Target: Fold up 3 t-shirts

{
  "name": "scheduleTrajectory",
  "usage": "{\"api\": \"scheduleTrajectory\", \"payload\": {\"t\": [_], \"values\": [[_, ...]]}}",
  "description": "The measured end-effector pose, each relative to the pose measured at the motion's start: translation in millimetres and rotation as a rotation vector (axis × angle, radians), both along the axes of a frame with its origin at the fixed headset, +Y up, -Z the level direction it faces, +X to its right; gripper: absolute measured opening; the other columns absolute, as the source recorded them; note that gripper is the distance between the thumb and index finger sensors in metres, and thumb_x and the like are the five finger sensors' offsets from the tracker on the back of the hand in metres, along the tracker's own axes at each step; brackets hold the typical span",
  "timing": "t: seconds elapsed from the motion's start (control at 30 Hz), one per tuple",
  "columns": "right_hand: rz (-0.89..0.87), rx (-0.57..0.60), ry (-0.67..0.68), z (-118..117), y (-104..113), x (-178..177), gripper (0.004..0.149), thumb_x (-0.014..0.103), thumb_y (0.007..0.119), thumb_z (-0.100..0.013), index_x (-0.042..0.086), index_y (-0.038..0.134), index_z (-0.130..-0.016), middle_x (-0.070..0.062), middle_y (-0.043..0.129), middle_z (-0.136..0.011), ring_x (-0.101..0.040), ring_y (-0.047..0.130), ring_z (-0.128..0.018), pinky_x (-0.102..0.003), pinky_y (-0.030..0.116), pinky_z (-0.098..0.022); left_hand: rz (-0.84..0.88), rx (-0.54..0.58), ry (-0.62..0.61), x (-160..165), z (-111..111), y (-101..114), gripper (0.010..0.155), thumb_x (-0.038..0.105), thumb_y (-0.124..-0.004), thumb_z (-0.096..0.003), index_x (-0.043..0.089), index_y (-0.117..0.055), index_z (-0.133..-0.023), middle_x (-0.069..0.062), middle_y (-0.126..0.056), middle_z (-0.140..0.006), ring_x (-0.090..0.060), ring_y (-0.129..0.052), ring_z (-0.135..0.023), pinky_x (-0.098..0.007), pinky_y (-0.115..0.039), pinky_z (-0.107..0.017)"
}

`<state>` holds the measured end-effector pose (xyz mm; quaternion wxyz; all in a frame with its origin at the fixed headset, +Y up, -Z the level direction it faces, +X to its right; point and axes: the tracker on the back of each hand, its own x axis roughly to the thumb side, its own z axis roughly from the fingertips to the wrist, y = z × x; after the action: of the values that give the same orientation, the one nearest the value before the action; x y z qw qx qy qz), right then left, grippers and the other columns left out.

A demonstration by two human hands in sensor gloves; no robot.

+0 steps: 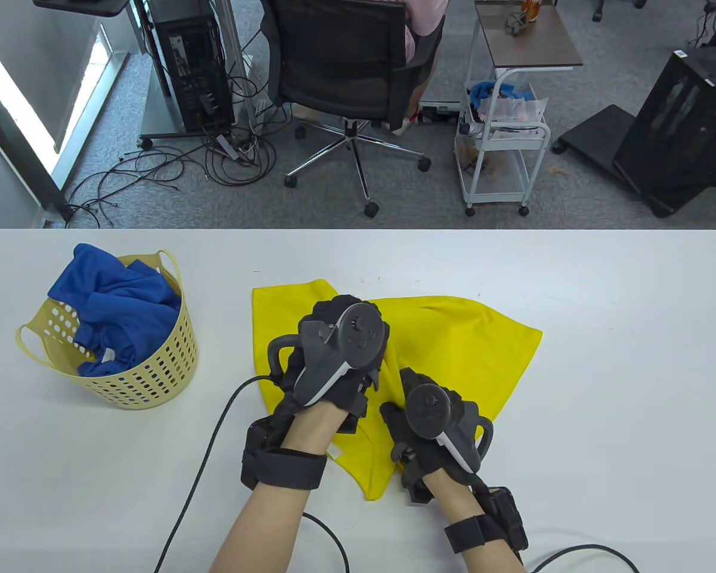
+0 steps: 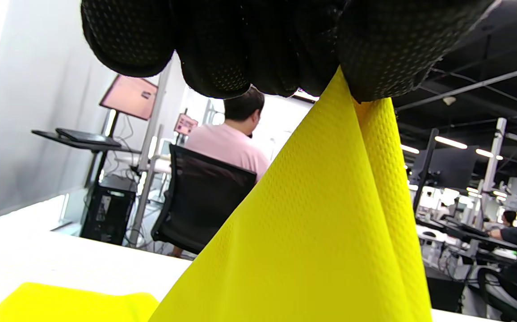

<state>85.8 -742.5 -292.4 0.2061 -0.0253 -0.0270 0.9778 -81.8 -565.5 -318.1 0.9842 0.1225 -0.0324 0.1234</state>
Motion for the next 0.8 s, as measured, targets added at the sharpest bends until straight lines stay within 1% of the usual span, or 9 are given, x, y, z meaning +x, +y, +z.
{"api": "scheduleTrajectory", "payload": {"t": [0.1, 0.3, 0.37, 0.5, 0.6, 0.63, 0.7, 0.73, 0.8], "values": [[0.045, -0.011, -0.014, -3.5, -5.2, 3.5, 0.045, 0.04, 0.083, -0.043, 0.024, 0.076, -0.084, -0.003, 0.088, -0.082, -0.033, 0.091, -0.072, -0.066, 0.057, -0.066, 0.006, 0.01, 0.031, -16.6, 1.4, 4.7, 0.04, 0.049, -0.081, -0.0414, 0.028, -0.086, -0.075, 0.0, -0.084, -0.077, -0.023, -0.084, -0.072, -0.045, -0.077, -0.058], [0.129, -0.056, -0.026, -10.8, -5.5, 17.7, 0.043, 0.038, 0.084, -0.042, 0.025, 0.077, -0.082, -0.001, 0.09, -0.078, -0.032, 0.092, -0.07, -0.065, 0.058, -0.066, 0.013, 0.009, 0.111, -55.3, 2.2, 7.8, 0.04, 0.049, -0.08, -0.042, 0.027, -0.085, -0.076, -0.001, -0.084, -0.077, -0.024, -0.084, -0.072, -0.046, -0.077, -0.058], [0.168, -0.071, -0.028, -12.8, -3.3, 23.1, 0.043, 0.038, 0.084, -0.042, 0.025, 0.076, -0.083, -0.001, 0.089, -0.079, -0.032, 0.092, -0.071, -0.065, 0.058, -0.066, 0.027, -0.003, 0.141, -68.4, 1.6, 4.8, 0.04, 0.049, -0.08, -0.0423, 0.027, -0.085, -0.076, -0.001, -0.083, -0.077, -0.025, -0.083, -0.072, -0.046, -0.076, -0.058], [0.198, -0.051, -0.034, -15.4, 3.8, 31.1, 0.044, 0.038, 0.084, -0.042, 0.025, 0.076, -0.083, -0.001, 0.089, -0.079, -0.032, 0.091, -0.071, -0.064, 0.058, -0.065, 0.052, -0.032, 0.175, -88.2, 1.1, -5.6, 0.04, 0.049, -0.079, -0.0425, 0.027, -0.085, -0.076, -0.002, -0.083, -0.077, -0.025, -0.083, -0.072, -0.046, -0.076, -0.058], [0.265, 0.0, -0.029, -16.9, 17.4, 38.4, 0.044, 0.037, 0.083, -0.042, 0.025, 0.076, -0.083, -0.001, 0.089, -0.079, -0.031, 0.091, -0.071, -0.064, 0.058, -0.066, 0.036, -0.054, 0.199, -102.2, 1.5, -15.4, 0.04, 0.049, -0.078, -0.0427, 0.027, -0.084, -0.076, -0.002, -0.083, -0.077, -0.025, -0.083, -0.072, -0.046, -0.076, -0.058], [0.279, 0.029, -0.035, -17.5, 26.2, 43.8, 0.044, 0.037, 0.083, -0.042, 0.026, 0.076, -0.083, -0.001, 0.089, -0.079, -0.031, 0.091, -0.071, -0.064, 0.059, -0.066, 0.031, -0.063, 0.212, -108.3, 1.2, -18.9, 0.041, 0.049, -0.078, -0.0427, 0.027, -0.084, -0.076, -0.002, -0.083, -0.077, -0.025, -0.083, -0.072, -0.046, -0.076, -0.058], [0.262, 0.056, -0.047, -18.2, 38.6, 51.0, 0.044, 0.037, 0.083, -0.041, 0.026, 0.077, -0.083, 0.0, 0.089, -0.079, -0.03, 0.091, -0.071, -0.064, 0.059, -0.065, 0.037, -0.081, 0.23, -117.8, 0.5, -23.3, 0.04, 0.049, -0.078, -0.0429, 0.026, -0.084, -0.076, -0.002, -0.083, -0.077, -0.025, -0.083, -0.072, -0.046, -0.076, -0.058], [0.225, 0.088, -0.052, -18.6, 53.7, 57.9, 0.044, 0.037, 0.083, -0.041, 0.026, 0.077, -0.083, 0.0, 0.089, -0.079, -0.031, 0.091, -0.071, -0.063, 0.06, -0.065, 0.05, -0.093, 0.242, -123.7, 0.0, -25.5, 0.041, 0.05, -0.077, -0.0428, 0.026, -0.084, -0.075, -0.002, -0.083, -0.077, -0.025, -0.083, -0.072, -0.046, -0.076, -0.057], [0.203, 0.132, -0.06, -18.2, 70.6, 63.1, 0.044, 0.038, 0.085, -0.04, 0.026, 0.079, -0.081, -0.001, 0.091, -0.077, -0.031, 0.092, -0.07, -0.063, 0.06, -0.065, 0.06, -0.106, 0.253, -130.1, -0.3, -26.1, 0.04, 0.05, -0.077, -0.0429, 0.026, -0.085, -0.075, -0.002, -0.083, -0.077, -0.025, -0.083, -0.072, -0.047, -0.075, -0.057]]}}
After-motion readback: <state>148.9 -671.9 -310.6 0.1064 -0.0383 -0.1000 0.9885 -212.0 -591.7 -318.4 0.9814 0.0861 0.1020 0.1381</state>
